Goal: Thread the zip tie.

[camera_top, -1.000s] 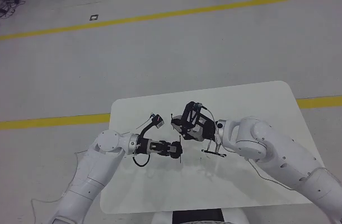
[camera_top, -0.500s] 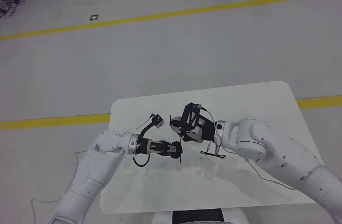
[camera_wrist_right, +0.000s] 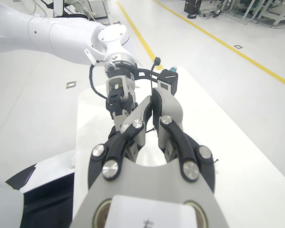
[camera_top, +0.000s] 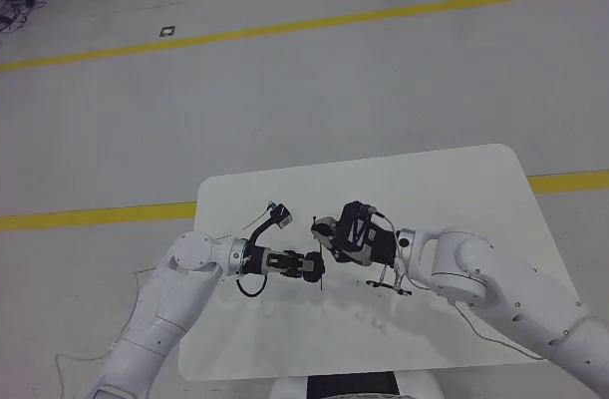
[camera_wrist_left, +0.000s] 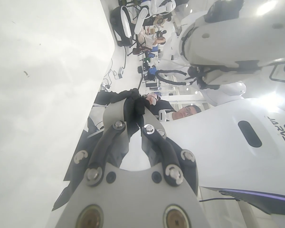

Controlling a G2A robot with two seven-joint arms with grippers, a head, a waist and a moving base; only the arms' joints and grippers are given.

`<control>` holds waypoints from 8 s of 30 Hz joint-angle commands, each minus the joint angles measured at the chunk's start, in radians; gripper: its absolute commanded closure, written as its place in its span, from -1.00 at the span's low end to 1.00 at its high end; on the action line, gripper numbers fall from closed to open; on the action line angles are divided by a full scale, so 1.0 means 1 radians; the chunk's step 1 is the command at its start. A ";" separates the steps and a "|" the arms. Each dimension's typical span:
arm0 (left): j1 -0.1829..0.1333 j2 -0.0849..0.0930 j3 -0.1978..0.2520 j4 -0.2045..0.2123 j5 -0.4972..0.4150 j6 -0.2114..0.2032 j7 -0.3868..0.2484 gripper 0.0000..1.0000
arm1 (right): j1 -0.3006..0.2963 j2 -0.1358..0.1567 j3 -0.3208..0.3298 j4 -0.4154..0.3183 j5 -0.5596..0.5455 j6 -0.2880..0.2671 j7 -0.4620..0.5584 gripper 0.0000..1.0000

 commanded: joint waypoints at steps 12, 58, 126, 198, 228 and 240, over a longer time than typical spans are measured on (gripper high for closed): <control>0.000 0.000 0.000 0.000 0.000 0.000 0.000 1.00 | 0.082 0.123 -0.141 0.028 0.044 0.000 -0.213 1.00; 0.000 0.000 0.000 0.000 0.000 0.000 0.000 1.00 | 0.231 0.096 -0.329 0.192 -0.074 0.000 -0.444 1.00; 0.024 0.025 0.008 -0.060 -0.023 0.000 0.058 1.00 | 0.252 0.107 -0.400 0.250 0.134 0.000 -0.513 1.00; 0.013 0.025 0.015 -0.068 -0.029 0.000 0.056 1.00 | 0.377 0.118 -0.585 0.269 0.298 0.000 -0.544 1.00; 0.025 0.026 0.007 -0.073 -0.030 0.000 0.057 1.00 | 0.371 0.109 -0.588 0.273 0.372 0.000 -0.530 1.00; 0.031 0.026 -0.001 -0.075 -0.027 0.000 0.055 1.00 | 0.362 0.119 -0.588 0.283 0.393 0.000 -0.600 1.00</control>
